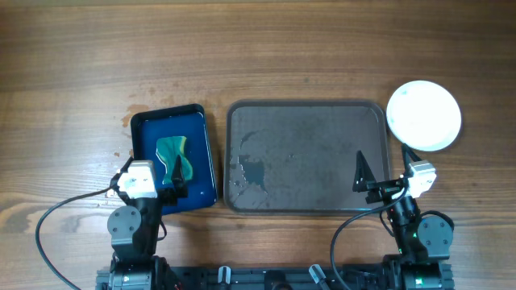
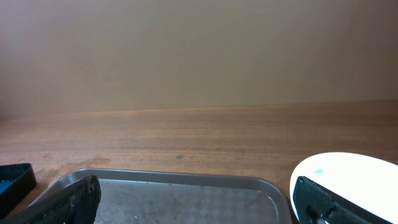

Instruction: Clean dirty plates on tray and stack at the side

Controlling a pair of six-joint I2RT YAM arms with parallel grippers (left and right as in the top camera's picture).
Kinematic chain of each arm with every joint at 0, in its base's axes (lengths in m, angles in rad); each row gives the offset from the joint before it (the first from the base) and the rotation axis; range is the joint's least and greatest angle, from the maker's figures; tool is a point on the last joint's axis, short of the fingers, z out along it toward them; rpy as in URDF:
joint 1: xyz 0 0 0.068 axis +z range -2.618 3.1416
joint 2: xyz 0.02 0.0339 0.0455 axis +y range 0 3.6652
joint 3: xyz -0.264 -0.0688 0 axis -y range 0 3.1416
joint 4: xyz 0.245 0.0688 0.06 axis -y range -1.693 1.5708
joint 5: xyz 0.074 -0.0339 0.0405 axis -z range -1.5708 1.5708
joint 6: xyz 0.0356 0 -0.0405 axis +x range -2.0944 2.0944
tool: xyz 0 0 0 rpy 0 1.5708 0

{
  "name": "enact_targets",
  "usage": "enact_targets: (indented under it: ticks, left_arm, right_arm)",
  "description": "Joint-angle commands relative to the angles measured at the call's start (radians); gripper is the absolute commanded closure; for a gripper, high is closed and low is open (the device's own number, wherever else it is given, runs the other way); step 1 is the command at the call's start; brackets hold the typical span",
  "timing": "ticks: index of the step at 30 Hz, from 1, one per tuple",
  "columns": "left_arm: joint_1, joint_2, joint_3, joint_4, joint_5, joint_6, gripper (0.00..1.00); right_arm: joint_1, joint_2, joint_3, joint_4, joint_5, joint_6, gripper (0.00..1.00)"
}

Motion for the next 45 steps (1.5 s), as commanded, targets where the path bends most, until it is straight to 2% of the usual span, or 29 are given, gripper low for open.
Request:
enact_targets:
  ticks: [1,10,16,45]
  left_arm:
    - [-0.01,-0.023,-0.001,-0.01,-0.02,0.024,0.0]
    - [-0.082,-0.17,-0.001,-0.01,-0.025,0.023,0.0]
    - [-0.115,-0.17,-0.002,-0.011,-0.025,0.024,0.0]
    - [-0.115,-0.17,-0.001,-0.01,-0.025,0.046,0.0]
  right_arm:
    - [-0.004,-0.013,-0.001,0.003,-0.013,-0.018,0.0]
    - [-0.004,-0.013,-0.001,0.003,-0.013,-0.018,0.0]
    - [-0.004,-0.011,-0.001,0.003,-0.013,-0.018,0.0]
    - [-0.004,-0.011,-0.001,0.003,-0.013,-0.018,0.0]
